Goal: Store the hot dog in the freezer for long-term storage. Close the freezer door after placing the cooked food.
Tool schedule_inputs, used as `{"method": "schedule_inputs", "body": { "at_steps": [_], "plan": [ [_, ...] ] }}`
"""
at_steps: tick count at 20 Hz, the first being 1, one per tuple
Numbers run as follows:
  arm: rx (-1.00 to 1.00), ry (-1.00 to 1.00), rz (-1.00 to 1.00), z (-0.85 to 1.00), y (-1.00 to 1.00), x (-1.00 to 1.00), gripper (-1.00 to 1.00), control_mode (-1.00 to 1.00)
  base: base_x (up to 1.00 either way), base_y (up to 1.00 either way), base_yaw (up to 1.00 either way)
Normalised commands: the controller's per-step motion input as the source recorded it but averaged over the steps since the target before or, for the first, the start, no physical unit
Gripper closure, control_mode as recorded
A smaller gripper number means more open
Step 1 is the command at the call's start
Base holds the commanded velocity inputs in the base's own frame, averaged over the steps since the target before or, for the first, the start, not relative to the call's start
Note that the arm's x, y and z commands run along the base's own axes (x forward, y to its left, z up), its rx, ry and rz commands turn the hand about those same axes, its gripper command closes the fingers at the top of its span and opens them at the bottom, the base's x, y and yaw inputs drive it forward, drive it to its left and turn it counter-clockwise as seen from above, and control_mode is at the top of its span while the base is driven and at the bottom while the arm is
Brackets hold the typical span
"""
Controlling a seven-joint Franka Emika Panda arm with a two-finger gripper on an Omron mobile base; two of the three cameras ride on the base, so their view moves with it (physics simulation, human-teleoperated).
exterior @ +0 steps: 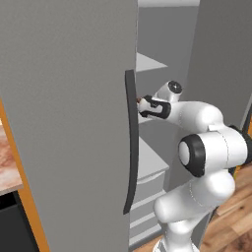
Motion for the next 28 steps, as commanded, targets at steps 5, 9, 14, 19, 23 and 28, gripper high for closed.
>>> {"method": "schedule_inputs", "body": {
  "at_steps": [5,9,14,19,23,28],
  "plan": [
    [0.00,0.03,0.00,-0.09,0.00,0.38,1.00,-1.00,0.00,0.00,0.00],
    [0.00,0.00,0.00,-0.13,0.00,0.23,1.00,-1.00,0.00,0.00,0.00],
    [0.00,0.00,0.00,-0.05,0.01,0.23,1.00,-1.00,0.00,0.00,0.00],
    [0.00,0.00,0.00,-0.19,0.05,0.17,1.00,-1.00,0.00,0.00,0.00],
    [-0.01,0.00,0.00,-0.24,0.08,0.16,1.00,-1.00,0.00,0.00,0.00],
    [-0.01,0.00,0.00,-0.25,0.06,0.22,1.00,-1.00,0.00,0.00,0.00]
  ]
}}
